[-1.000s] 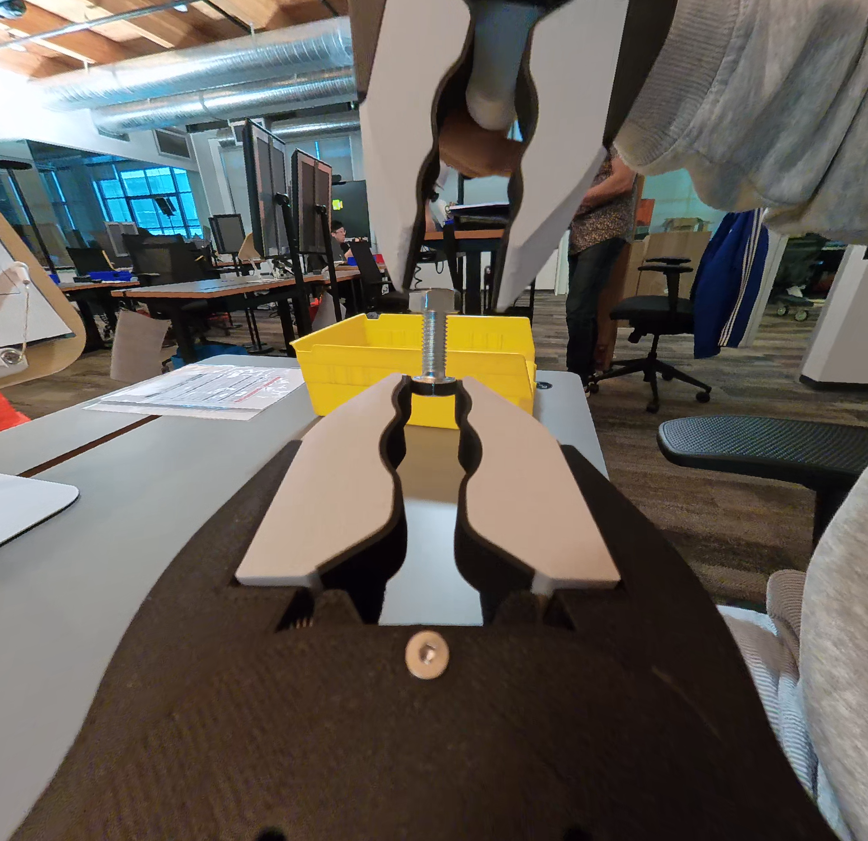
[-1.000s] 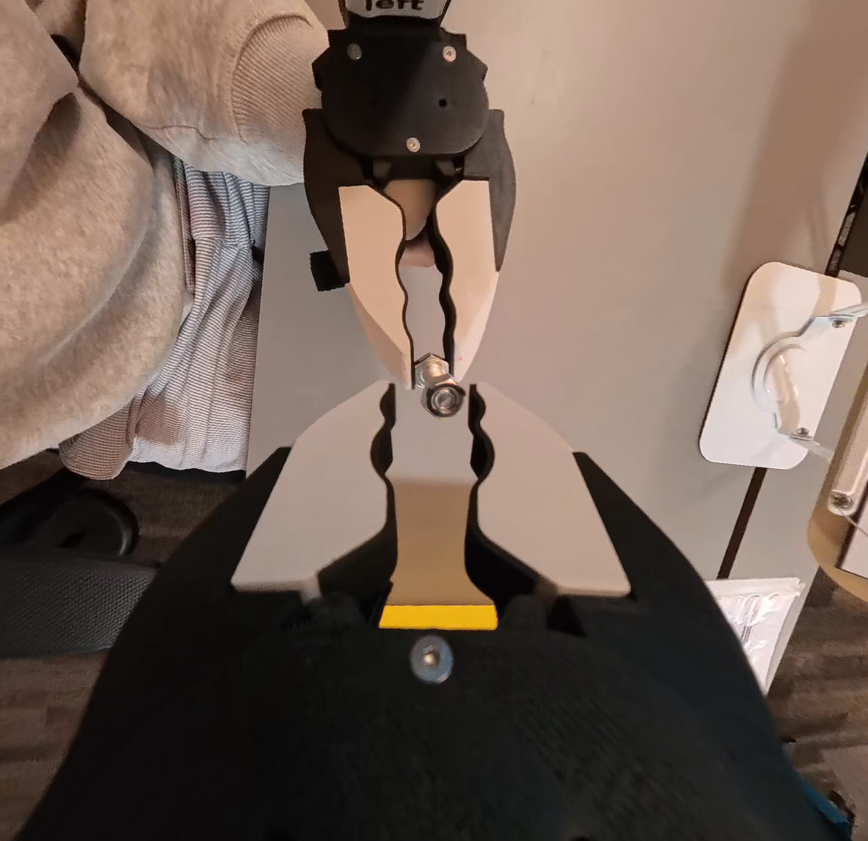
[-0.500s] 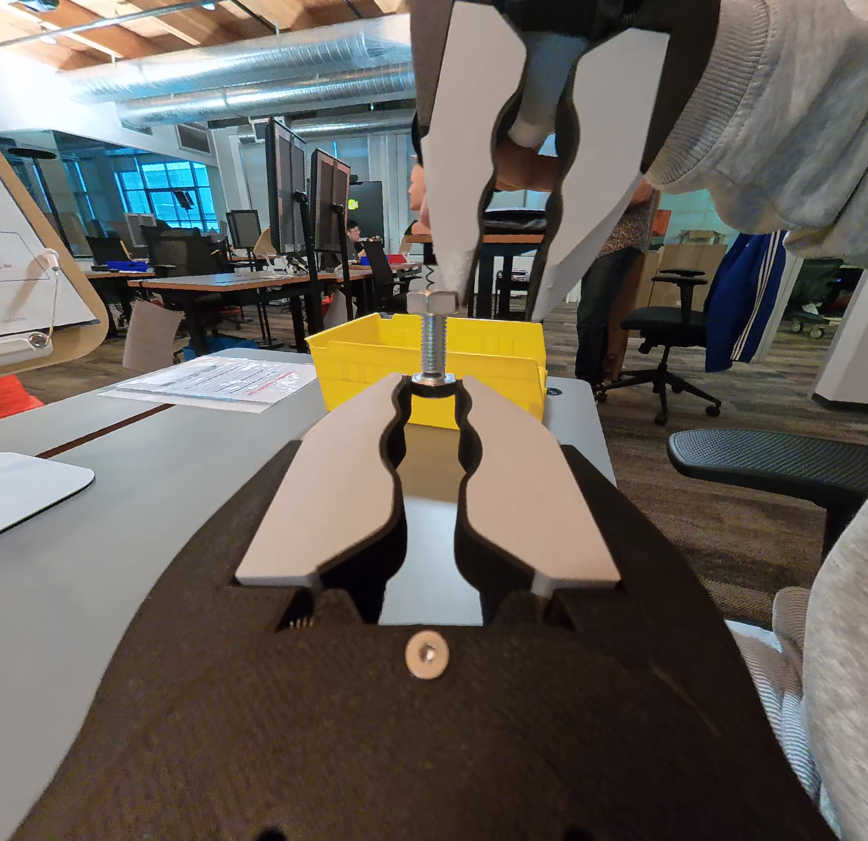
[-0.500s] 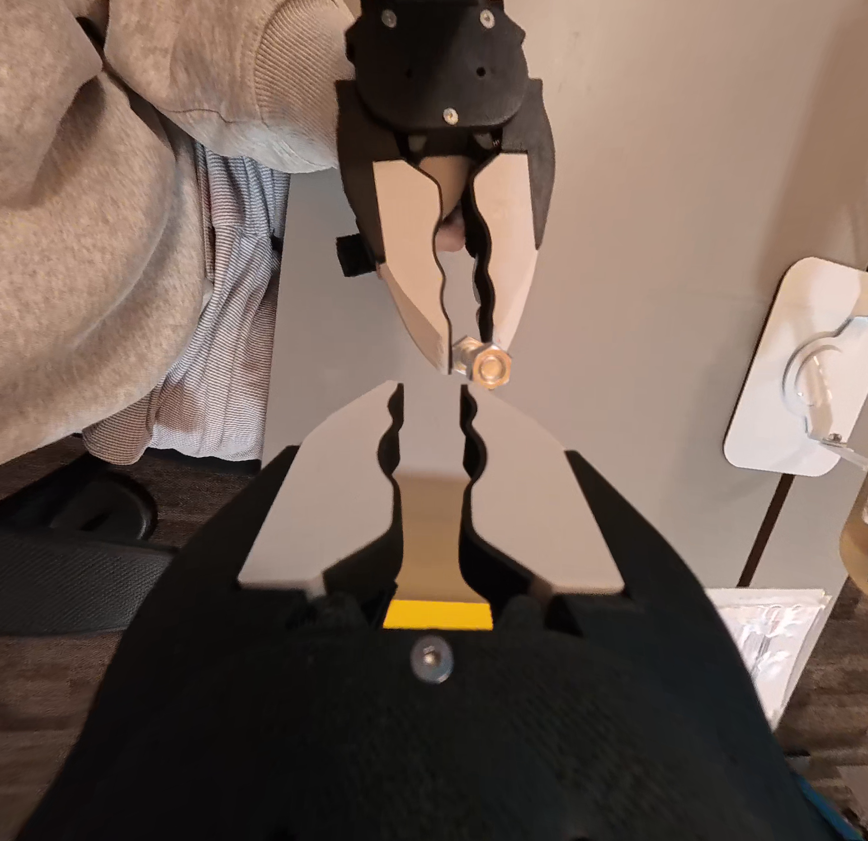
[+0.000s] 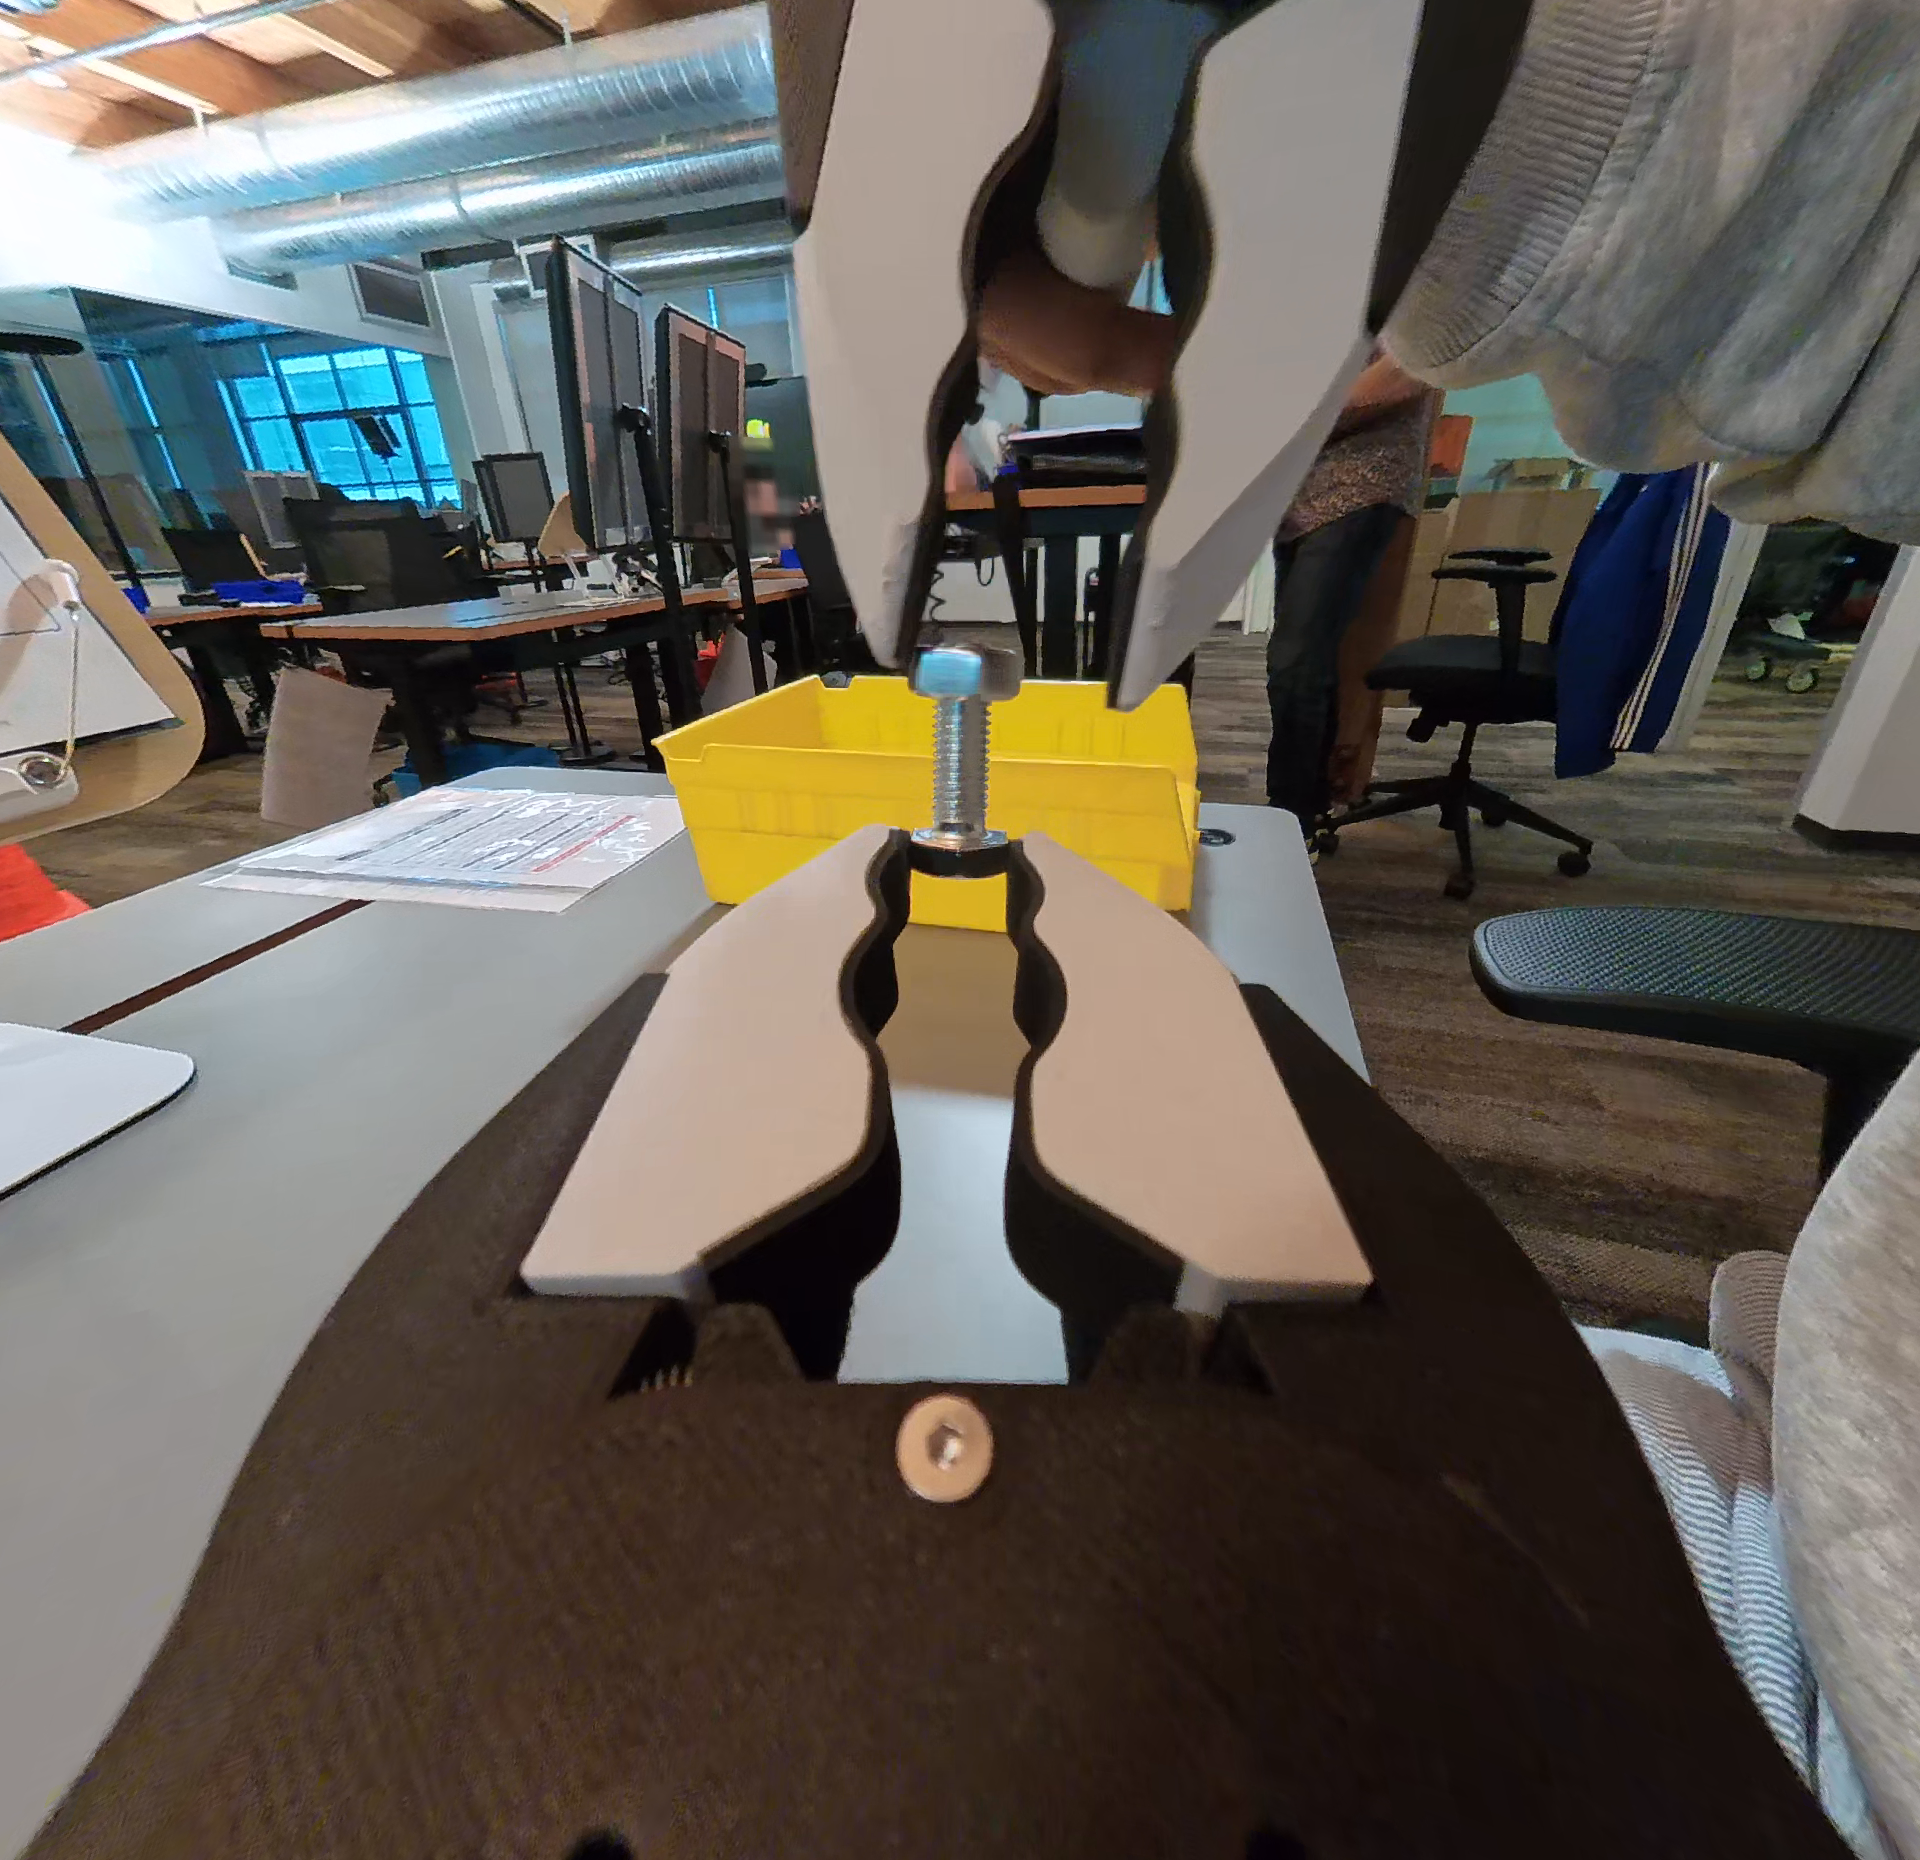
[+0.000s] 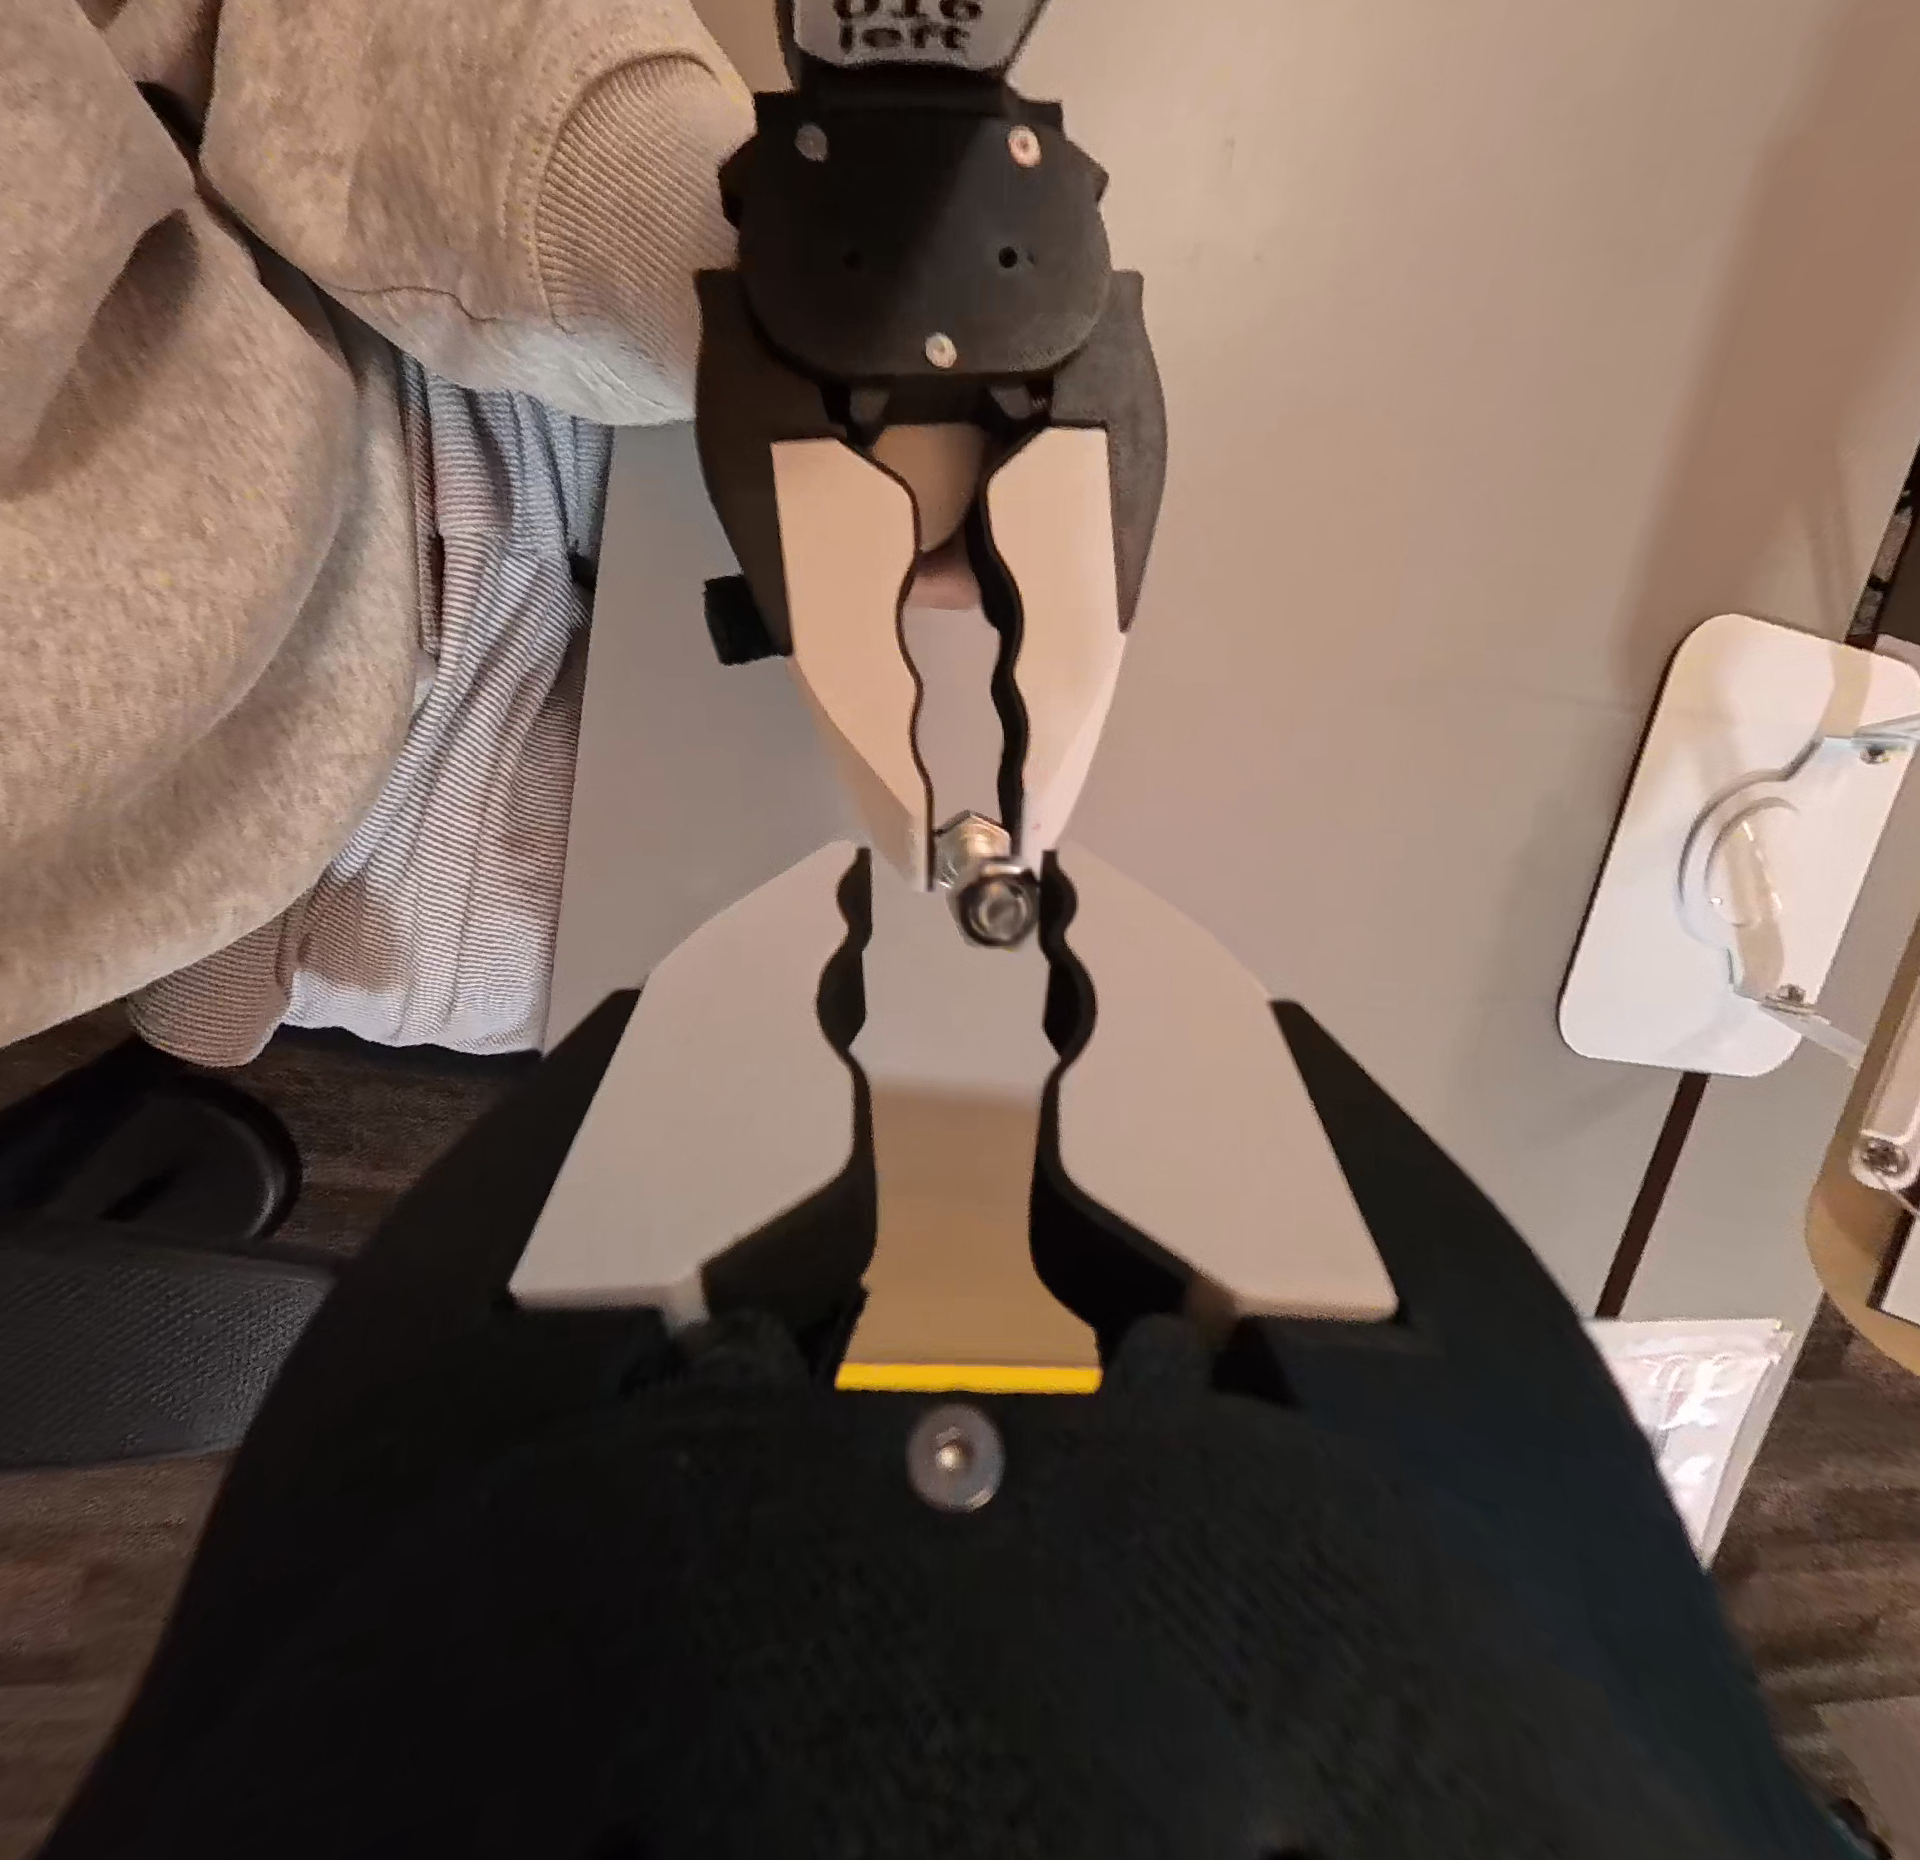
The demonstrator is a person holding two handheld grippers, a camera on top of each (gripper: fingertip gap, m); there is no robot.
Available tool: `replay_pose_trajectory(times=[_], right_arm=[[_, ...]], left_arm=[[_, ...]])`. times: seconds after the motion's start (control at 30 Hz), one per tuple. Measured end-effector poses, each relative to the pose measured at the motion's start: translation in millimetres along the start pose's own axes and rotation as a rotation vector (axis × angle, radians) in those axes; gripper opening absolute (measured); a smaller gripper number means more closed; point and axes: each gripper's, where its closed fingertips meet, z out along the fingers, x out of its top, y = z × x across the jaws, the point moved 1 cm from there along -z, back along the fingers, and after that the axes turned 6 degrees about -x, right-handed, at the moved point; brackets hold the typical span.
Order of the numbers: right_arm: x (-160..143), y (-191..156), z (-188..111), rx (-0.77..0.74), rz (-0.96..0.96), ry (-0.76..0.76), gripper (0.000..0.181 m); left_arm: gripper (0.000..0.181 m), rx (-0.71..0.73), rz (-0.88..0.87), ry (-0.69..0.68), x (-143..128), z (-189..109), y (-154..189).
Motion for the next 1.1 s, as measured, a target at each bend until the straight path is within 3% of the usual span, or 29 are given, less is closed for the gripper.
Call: replay_pose_trajectory(times=[0.2, 0.53, 0.73, 0.83, 1.1], right_arm=[[-18, -2, 2, 0.035, 0.036, -0.060, 0.031], [-15, -15, -3, 0.088, 0.036, -0.049, 0.025], [-3, -1, -9, -0.013, 0.010, 0.017, 0.022], [-5, 7, -10, -0.054, -0.010, 0.003, 0.003], [-10, 2, -4, 0.052, 0.058, -0.030, 0.010]], left_arm=[[0.019, 0.020, -0.029, 0.032, 4, -4, -5], [0.019, 0.026, -0.024, -0.019, -4, -1, -5], [0.019, 0.013, -0.016, -0.039, -7, 1, -3], [0.019, 0.006, -0.013, -0.040, -7, 1, -1], [0.019, -0.009, 0.011, -0.039, -6, 2, 3]])
